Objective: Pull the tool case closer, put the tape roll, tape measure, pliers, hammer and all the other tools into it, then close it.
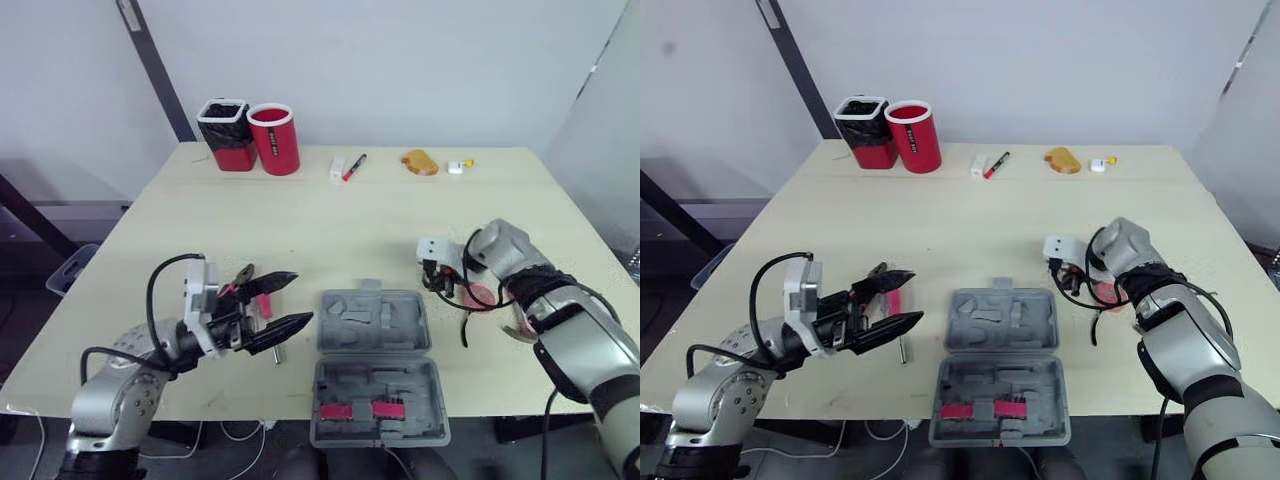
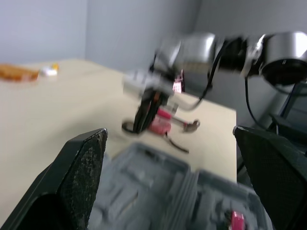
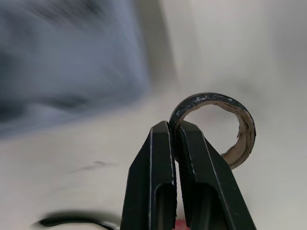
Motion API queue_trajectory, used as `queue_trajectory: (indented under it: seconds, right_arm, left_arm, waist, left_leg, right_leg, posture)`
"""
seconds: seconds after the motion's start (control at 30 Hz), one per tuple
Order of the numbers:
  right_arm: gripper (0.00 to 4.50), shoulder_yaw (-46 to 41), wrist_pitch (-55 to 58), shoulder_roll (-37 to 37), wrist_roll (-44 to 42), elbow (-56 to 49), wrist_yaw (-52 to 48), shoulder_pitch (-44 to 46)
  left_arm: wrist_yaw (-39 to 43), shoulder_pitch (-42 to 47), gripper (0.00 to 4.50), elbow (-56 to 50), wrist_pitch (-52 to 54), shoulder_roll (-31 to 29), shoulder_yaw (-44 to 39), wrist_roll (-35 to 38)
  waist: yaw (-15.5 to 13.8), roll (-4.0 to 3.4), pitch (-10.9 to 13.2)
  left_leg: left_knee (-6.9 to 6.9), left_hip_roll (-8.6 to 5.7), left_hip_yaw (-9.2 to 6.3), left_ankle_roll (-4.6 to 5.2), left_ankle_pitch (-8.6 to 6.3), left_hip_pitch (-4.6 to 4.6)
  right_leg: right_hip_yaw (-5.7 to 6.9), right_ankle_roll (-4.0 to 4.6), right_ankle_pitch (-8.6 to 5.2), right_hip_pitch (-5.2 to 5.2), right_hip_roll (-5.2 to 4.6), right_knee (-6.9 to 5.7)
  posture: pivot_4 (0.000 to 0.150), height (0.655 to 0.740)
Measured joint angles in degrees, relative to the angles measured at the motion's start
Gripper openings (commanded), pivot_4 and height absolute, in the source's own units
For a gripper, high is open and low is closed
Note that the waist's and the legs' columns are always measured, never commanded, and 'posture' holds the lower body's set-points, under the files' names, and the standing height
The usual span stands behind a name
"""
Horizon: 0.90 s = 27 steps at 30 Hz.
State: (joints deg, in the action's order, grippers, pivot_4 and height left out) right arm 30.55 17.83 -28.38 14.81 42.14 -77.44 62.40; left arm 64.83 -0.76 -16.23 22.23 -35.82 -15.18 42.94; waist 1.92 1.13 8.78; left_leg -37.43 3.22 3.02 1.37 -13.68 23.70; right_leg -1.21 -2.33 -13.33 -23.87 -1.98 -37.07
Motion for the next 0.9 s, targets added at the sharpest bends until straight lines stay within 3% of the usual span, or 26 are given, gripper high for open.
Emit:
queue_trajectory:
  seconds: [0.17, 0.3, 0.5, 0.9]
  right_arm:
    - [0.10, 1.2, 8.0, 4.0, -1.8, -20.4, -6.0, -0.2]
    - [0.10, 4.3, 10.6, 10.1, -1.8, -23.5, -5.4, -0.2]
    - [0.10, 7.9, 8.2, 18.9, 0.3, -13.1, 0.5, 0.4]
    - [0.10, 8.9, 0.4, 25.0, 2.5, 2.8, 7.4, 1.3]
  left_arm:
    - [1.2, -6.9, 4.50, 1.8, -1.8, -1.3, -4.9, -0.3]
    - [1.6, -10.1, 4.50, 3.5, -3.0, -2.0, -7.8, -0.7]
    - [2.5, -12.0, 4.50, 5.6, -5.1, -3.1, -10.4, -1.2]
    - [1.5, -14.6, 4.50, 3.8, -5.4, -3.1, -11.3, -1.3]
  waist:
    - [0.3, -0.01, 0.0]
    - [-0.1, 0.09, -0.1]
    - [-0.3, 0.11, -0.1]
    - [0.5, 0.11, -0.1]
  left_leg:
    - [0.01, 0.03, -0.21, -0.01, 0.00, -0.03]
    - [-0.02, -0.02, -0.18, -0.09, 0.05, 0.01]
    - [-0.01, -0.04, -0.09, -0.14, 0.06, 0.03]
    - [0.02, -0.01, -0.15, -0.16, 0.07, 0.02]
  right_leg:
    - [0.11, 0.03, 0.00, 0.00, 0.01, -0.07]
    - [0.21, 0.04, -0.01, 0.03, -0.06, -0.06]
    - [0.25, 0.26, -0.13, 0.02, -0.12, -0.01]
    - [0.28, 0.26, -0.12, 0.00, -0.11, -0.05]
  posture:
    - [0.150, 0.7400]
    - [0.150, 0.7400]
    - [0.150, 0.7400]
    - [0.150, 0.7400]
